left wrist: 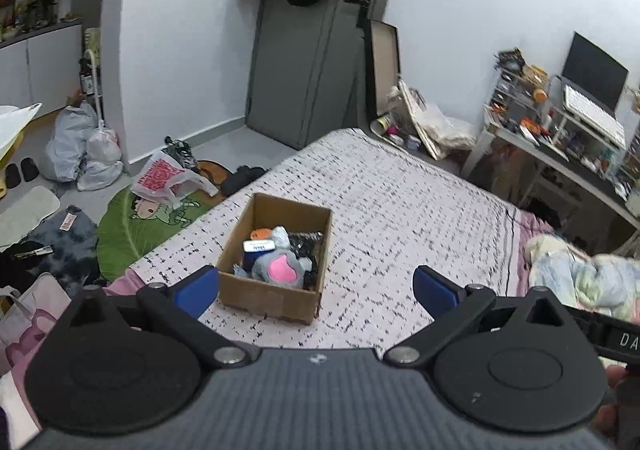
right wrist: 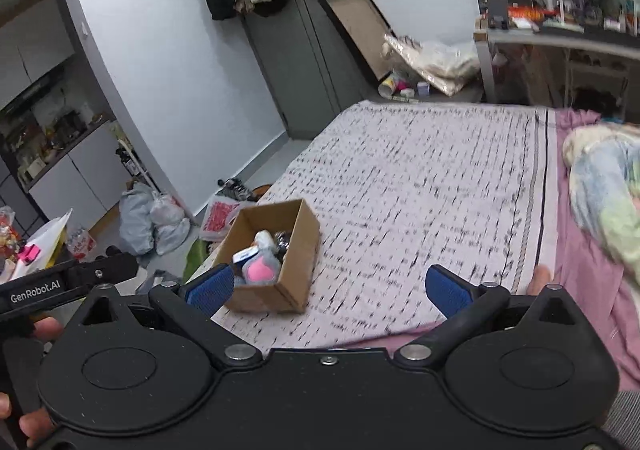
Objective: Organize soft objects
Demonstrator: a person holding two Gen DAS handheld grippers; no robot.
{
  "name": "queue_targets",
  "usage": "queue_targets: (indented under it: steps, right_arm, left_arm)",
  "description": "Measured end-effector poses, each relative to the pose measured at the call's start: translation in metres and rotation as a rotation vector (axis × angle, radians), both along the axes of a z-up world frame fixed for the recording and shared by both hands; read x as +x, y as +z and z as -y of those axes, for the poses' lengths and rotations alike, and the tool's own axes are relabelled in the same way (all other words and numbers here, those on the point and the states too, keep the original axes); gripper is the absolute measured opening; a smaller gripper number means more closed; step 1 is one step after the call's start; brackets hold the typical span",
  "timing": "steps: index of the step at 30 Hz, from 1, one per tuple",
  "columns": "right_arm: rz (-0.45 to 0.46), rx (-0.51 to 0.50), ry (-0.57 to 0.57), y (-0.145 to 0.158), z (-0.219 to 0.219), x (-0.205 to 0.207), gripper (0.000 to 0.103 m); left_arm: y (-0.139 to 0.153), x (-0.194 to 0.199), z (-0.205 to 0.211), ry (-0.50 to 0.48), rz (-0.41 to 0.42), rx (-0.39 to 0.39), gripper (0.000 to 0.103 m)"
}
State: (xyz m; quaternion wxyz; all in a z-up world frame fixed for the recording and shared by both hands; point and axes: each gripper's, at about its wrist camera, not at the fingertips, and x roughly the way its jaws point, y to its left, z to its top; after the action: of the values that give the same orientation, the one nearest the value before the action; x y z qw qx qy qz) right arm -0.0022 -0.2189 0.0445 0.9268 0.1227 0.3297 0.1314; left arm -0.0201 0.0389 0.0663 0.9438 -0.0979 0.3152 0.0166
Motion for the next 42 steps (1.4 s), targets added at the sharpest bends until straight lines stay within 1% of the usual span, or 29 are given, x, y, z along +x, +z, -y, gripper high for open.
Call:
queue_targets:
  steps: [8,16,42]
  right_arm:
    - [0.009,-0.059,0.062,-0.003,-0.015,-0.011,0.103]
    - [-0.022,-0.026,0.045,-0.007,-0.005,-0.007,0.103]
    - [-0.04,-0.016,0.043,-0.011,-0.003,-0.003,0.103]
  left_arm:
    - [-0.005,-0.008,0.006,-0.023,-0.034,0.06,0.102]
    - [-0.006,-0.008,0.009,-0.037,-0.044,0.103,0.102]
    - [-0.012,-0.001,0.016,-0.068,-0.055,0.121,0.102]
